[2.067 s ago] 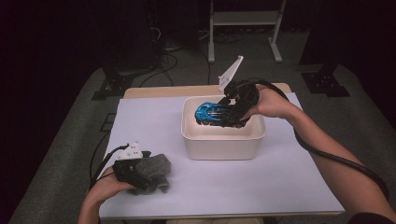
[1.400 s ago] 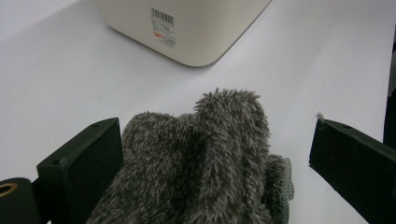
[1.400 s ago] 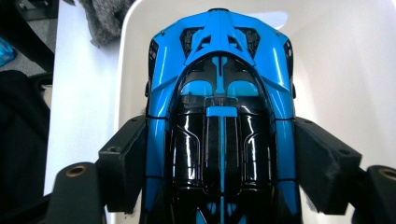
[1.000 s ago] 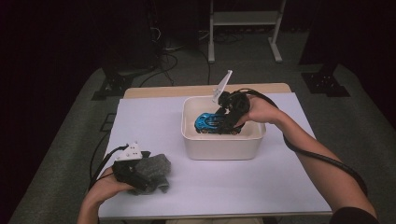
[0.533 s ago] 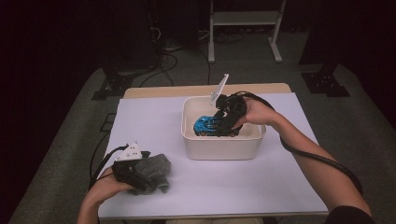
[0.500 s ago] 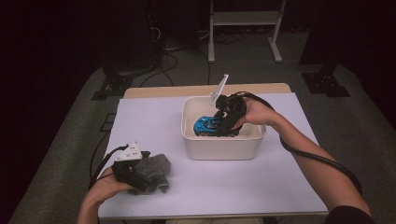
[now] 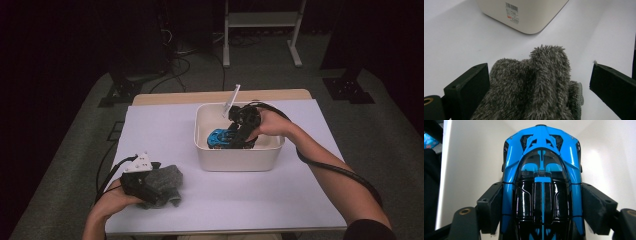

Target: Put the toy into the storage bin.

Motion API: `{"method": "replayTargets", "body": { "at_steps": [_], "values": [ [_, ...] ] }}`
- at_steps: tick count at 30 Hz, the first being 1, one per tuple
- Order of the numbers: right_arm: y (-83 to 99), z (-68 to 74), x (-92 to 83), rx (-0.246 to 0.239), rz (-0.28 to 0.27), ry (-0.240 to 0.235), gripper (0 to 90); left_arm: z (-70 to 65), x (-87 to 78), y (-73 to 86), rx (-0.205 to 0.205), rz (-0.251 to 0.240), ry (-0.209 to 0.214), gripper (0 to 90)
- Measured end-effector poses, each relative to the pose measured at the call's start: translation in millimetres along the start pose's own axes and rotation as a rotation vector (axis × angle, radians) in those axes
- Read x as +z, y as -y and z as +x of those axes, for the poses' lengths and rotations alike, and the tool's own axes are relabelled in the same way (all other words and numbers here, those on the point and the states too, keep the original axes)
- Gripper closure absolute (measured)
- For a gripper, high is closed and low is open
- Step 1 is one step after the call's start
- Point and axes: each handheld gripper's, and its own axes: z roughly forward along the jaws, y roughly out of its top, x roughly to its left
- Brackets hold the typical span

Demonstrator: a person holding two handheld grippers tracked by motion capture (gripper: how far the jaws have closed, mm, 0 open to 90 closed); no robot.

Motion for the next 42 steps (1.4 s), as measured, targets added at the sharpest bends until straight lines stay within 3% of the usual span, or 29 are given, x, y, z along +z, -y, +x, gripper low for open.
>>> {"method": "replayTargets", "body": {
  "at_steps": [34,39,40,42],
  "values": [
    [-1.7,-6.1,27.5,0.013,0.096,-0.021,25.0,-0.2,-3.5,0.6,0.005,-0.009,-0.005,2.4],
    [-2.0,-7.7,28.5,0.043,0.098,-0.035,25.0,-0.2,-4.0,0.9,0.007,-0.005,-0.007,2.4],
    [-2.0,-9.5,27.8,0.067,0.088,-0.059,26.4,-0.9,-4.4,0.8,0.009,-0.011,0.000,2.4],
    [-2.3,-9.5,29.4,0.067,0.117,-0.051,26.3,-1.7,-4.6,0.3,0.010,-0.007,-0.005,2.4]
  ]
}}
